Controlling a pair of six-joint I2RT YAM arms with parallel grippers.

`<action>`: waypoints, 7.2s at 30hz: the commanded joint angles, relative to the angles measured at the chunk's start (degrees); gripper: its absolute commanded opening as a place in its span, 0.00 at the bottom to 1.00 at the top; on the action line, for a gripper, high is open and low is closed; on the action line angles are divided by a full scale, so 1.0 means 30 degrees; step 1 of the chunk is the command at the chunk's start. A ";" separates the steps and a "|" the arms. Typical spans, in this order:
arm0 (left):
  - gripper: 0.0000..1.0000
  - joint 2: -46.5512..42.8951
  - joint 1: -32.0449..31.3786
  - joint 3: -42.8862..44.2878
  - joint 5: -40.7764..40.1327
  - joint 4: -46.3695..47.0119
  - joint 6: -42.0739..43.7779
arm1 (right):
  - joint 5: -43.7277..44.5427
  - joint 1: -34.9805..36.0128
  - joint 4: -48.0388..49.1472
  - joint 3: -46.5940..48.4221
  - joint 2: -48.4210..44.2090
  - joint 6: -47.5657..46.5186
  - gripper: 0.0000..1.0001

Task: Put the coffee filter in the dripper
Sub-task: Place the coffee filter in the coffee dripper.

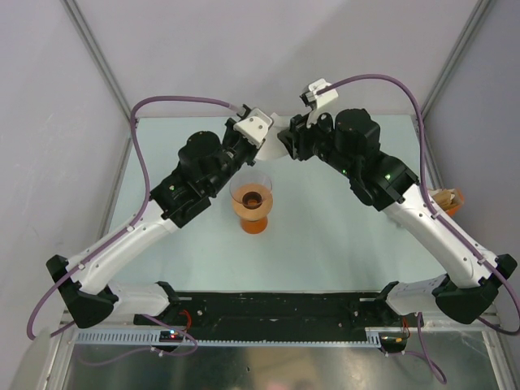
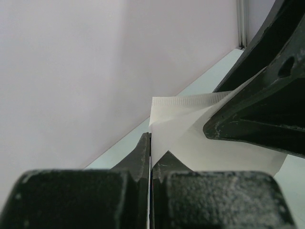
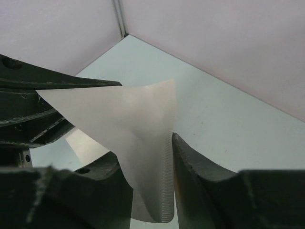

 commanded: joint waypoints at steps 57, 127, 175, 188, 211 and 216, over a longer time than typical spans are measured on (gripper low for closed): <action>0.27 0.0872 -0.0281 0.2388 0.0239 -0.1659 -0.4428 | 0.2716 0.1102 0.0391 0.2143 0.0744 -0.3873 0.00; 0.45 -0.0629 0.6633 0.2755 2.3205 -0.4976 -1.5326 | -1.9558 -0.4069 -0.1391 -0.3653 -0.4424 -1.2852 0.00; 0.00 0.0988 0.7129 0.3250 2.4096 -0.4271 -1.6533 | -1.7294 -0.4282 -0.0310 -0.2391 -0.3912 -1.0706 0.73; 0.00 0.1683 0.9858 0.0841 2.3234 0.7449 -2.7164 | -1.5133 -0.6567 0.1476 -0.3357 -0.4682 -0.5878 0.97; 0.00 0.2734 1.0579 0.1858 2.2382 0.9788 -3.0312 | -1.3562 -0.4035 0.8711 -0.6109 -0.5724 -0.5717 0.87; 0.00 0.2955 1.0587 0.2099 2.2254 1.0122 -3.0788 | -1.3458 -0.3479 0.9042 -0.6160 -0.5169 -0.5685 0.87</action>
